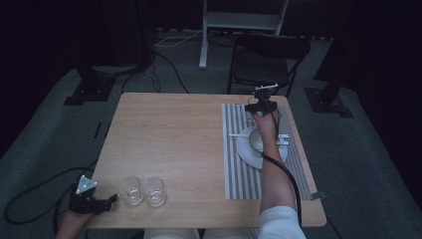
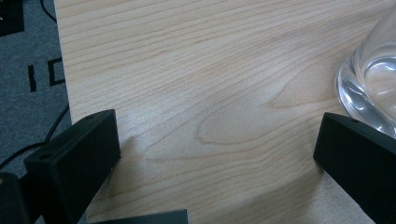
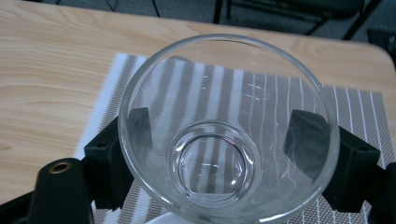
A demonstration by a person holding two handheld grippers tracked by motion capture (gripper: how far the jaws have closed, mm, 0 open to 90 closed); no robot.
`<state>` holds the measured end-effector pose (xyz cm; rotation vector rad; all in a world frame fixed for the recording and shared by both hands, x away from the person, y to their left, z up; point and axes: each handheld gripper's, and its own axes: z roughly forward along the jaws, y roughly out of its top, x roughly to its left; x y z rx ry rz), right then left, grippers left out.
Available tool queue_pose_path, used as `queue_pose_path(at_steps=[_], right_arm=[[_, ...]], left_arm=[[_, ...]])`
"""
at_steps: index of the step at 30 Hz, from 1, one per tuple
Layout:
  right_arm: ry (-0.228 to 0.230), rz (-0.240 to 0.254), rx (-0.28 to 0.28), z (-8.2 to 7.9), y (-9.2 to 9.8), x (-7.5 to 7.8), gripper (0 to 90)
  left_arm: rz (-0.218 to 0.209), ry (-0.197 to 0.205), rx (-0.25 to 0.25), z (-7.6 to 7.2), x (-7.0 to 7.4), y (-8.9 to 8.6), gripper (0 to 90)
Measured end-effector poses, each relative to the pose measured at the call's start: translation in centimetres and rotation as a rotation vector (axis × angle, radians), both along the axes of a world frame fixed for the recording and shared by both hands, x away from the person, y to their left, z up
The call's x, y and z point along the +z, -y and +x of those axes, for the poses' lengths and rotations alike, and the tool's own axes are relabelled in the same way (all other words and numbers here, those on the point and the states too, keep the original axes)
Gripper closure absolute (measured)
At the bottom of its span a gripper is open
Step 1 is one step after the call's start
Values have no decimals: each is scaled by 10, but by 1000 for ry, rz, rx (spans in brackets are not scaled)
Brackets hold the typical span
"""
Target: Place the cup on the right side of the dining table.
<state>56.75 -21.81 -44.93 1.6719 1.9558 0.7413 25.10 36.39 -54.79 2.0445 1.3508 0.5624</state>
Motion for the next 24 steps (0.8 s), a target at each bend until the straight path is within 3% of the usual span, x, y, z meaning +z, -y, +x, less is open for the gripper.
queue_pose_path(at_steps=[11, 19, 24], right_arm=[[-85, -5, -62, 20, 5, -17, 194], [-122, -24, -65, 25, 1, -29, 194], [-128, -4, -70, 24, 2, -32, 192]], left_arm=[[0, 0, 7, 0, 0, 0, 8], [0, 0, 8, -1, 0, 0, 8], [0, 0, 7, -1, 0, 0, 8]])
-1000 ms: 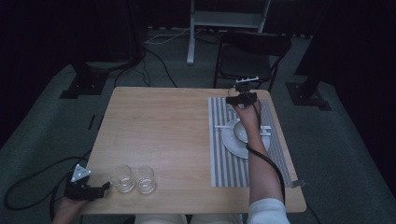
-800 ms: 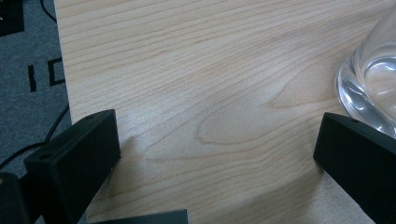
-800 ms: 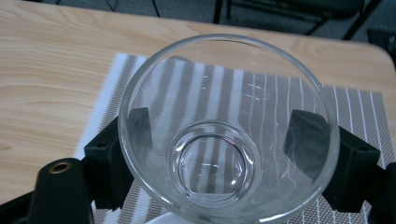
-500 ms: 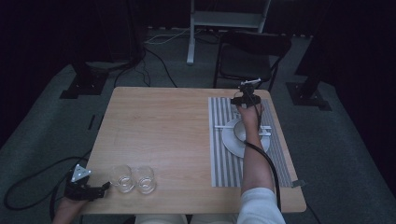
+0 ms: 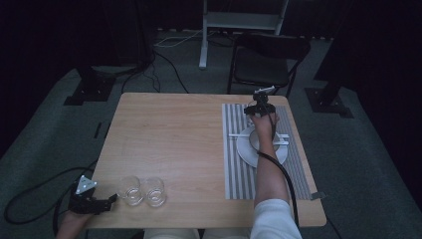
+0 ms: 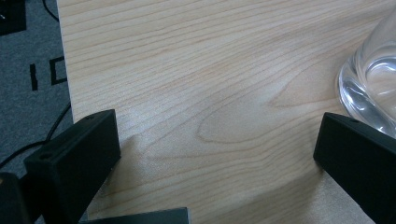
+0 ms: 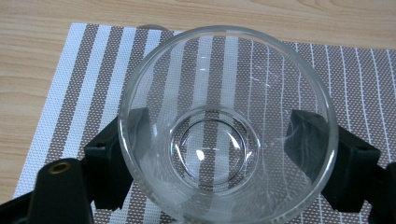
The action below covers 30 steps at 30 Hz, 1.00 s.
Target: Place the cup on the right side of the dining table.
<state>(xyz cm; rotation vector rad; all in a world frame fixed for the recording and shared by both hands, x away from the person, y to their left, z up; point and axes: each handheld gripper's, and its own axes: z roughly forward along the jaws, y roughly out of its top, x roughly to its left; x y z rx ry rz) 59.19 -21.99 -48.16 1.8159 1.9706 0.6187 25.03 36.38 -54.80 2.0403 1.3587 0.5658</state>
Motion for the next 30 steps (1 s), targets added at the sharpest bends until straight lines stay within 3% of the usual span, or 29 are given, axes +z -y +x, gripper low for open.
queue_pose_path(at_steps=[3, 5, 8, 11, 13, 17, 27, 30], right_arm=[[19, 5, -9, -3, 0, -3, 189], [-15, 5, -4, -2, 0, -6, 186], [-3, 18, -7, -3, 0, -6, 184], [19, 66, -8, -6, 4, -3, 149], [-8, 61, -4, -5, 5, -3, 121], [-16, 64, -5, -8, 6, -1, 121], [29, 49, -5, -25, 1, 8, 122], [18, 50, -6, -29, 3, 11, 122]], left_arm=[[1, -1, 1, 0, 0, 0, 8], [0, 0, 1, 0, 0, 0, 8], [-1, 0, 1, 0, 0, 0, 8], [1, -1, -1, 0, 0, 0, 8], [1, -1, 0, 0, 0, 0, 8], [1, -1, 0, 0, 0, 0, 8], [0, 0, 1, 0, 0, 0, 8], [1, -2, 1, 0, 0, 0, 8]])
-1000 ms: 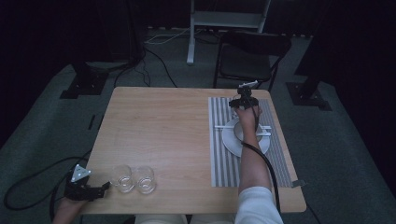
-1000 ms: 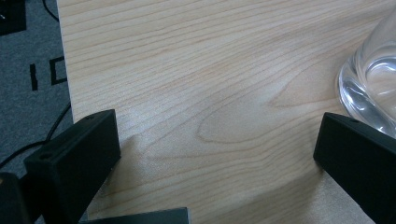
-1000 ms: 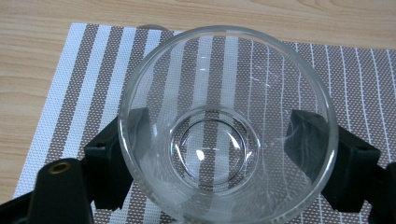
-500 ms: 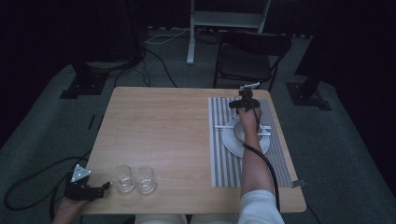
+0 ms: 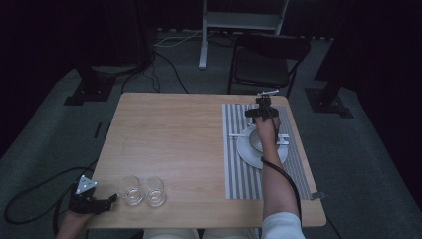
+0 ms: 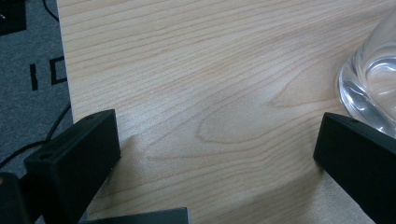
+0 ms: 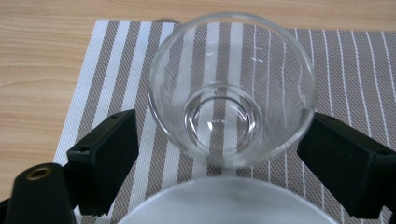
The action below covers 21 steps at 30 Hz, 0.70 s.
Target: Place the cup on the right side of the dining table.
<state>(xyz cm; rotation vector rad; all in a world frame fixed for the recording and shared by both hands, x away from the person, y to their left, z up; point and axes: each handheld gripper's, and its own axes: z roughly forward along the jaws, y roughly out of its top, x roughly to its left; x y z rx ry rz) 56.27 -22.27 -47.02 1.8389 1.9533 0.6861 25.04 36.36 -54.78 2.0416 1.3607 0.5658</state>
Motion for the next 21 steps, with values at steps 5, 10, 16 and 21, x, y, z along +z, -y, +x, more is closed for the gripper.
queue_pose_path(at_steps=[5, 10, 16, 21], right_arm=[[19, -13, 1, -11, 2, 4, 122], [57, 25, 21, -23, 4, 9, 122], [95, 35, 78, -38, -1, 13, 122], [115, 40, 128, -47, -8, 14, 122]], left_arm=[[-1, 1, 0, 0, 0, 0, 8], [-1, 2, 0, 0, 0, 0, 8], [-1, 1, 1, 0, 0, 0, 8], [-1, 2, 1, 0, 0, 0, 8]])
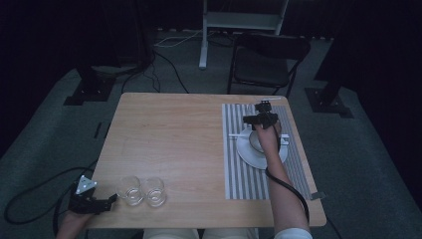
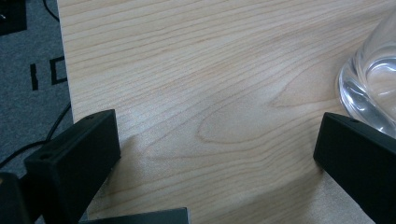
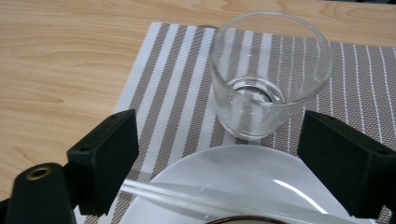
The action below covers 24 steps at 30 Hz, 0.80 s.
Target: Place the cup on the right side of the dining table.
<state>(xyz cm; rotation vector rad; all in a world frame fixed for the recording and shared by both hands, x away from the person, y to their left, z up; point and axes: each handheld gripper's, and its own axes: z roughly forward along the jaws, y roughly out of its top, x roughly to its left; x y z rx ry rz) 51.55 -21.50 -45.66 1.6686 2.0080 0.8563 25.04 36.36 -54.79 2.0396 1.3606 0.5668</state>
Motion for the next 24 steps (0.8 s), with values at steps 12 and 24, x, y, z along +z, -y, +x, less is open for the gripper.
queue_pose_path(at_steps=[12, 24], right_arm=[[49, 26, 136, -24, -24, 2, 122], [65, 76, 218, -53, -31, -3, 122]], left_arm=[[0, -1, 1, 0, 0, 0, 8], [1, -2, 0, 0, 0, 0, 8]])
